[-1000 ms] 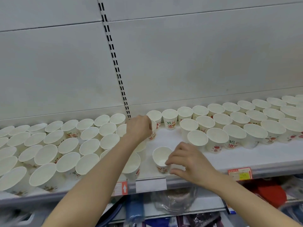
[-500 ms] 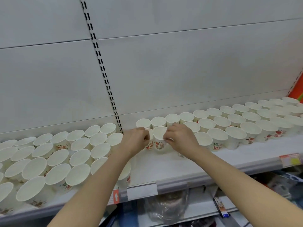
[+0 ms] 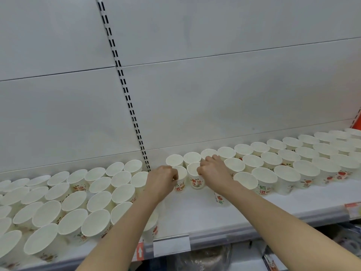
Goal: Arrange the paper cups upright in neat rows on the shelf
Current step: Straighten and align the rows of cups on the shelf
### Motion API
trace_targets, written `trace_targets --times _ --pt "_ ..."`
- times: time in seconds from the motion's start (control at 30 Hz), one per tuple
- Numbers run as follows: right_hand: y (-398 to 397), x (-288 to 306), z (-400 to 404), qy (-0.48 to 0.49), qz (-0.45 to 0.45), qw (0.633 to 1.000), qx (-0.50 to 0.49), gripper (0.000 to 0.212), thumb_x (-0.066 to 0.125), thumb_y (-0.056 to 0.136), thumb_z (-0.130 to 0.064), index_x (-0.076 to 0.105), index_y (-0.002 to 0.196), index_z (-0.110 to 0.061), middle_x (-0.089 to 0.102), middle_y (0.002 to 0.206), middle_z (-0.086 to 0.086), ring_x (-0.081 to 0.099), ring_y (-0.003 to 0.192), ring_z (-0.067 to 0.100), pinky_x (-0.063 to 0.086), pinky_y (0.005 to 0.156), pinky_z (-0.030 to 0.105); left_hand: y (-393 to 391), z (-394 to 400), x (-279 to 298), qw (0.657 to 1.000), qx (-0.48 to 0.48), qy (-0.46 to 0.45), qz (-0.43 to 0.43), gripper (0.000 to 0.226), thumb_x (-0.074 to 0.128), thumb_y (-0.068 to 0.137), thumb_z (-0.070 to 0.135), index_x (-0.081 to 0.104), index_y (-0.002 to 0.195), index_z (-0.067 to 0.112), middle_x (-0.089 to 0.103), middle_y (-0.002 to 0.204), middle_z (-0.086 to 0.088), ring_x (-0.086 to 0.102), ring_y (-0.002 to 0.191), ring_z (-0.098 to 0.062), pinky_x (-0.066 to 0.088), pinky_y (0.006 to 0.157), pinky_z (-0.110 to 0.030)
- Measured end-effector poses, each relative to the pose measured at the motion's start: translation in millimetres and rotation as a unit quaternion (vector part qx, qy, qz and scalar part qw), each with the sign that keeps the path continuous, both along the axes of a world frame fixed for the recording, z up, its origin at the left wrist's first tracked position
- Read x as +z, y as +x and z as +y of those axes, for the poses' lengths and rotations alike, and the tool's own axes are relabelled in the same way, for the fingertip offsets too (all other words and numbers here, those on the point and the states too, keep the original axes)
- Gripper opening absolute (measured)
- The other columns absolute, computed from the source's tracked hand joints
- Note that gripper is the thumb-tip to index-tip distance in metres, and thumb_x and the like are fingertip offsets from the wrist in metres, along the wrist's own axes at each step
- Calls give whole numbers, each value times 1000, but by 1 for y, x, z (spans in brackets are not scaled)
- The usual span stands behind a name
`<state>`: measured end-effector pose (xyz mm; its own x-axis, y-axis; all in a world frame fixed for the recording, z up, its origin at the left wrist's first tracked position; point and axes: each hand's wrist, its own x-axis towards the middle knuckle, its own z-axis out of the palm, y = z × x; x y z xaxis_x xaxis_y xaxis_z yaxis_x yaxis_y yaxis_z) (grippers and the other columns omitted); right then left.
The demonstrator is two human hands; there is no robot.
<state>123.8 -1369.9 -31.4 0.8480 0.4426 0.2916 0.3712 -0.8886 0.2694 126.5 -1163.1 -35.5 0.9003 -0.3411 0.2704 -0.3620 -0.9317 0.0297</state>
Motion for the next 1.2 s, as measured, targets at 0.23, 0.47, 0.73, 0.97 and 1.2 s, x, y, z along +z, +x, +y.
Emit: trace_targets --times 0.23,0.47,0.73,0.97,1.2 --pt "1 -3 0 6 -8 1000 23 32 75 33 2 56 46 -20 50 49 -2 49 53 22 34 55 28 -3 3 -1 1000 14 -4 -14 11 58 87 23 69 89 26 65 92 8 60 91 -15 43 61 -28" --pt "-2 -9 -1 87 23 996 27 21 75 59 -5 67 71 -20 62 68 -3 56 71 23 34 62 31 -16 7 0 999 27 -32 -11 21 64 88 30 67 108 31 65 107 11 61 99 -14 47 68 -29" --pt "-45 -17 6 289 -34 948 128 16 81 69 -19 70 80 -18 67 75 -3 59 74 25 43 66 34 -80 49 22 982 117 -142 -28 12 71 83 34 70 95 33 65 91 17 57 88 -4 38 64 -24" --pt "-75 -27 35 327 -29 928 176 14 82 70 -12 72 79 -17 69 75 -2 61 71 25 46 62 30 -150 62 15 975 132 -179 -1 13 72 79 48 69 83 36 63 82 22 52 80 -1 42 63 -25" --pt "-78 -29 66 348 -3 927 141 17 79 74 -11 73 88 -18 71 87 -2 62 83 22 50 67 32 -156 75 2 987 85 -134 1 10 71 83 42 72 86 33 65 84 16 51 87 -9 40 64 -25"
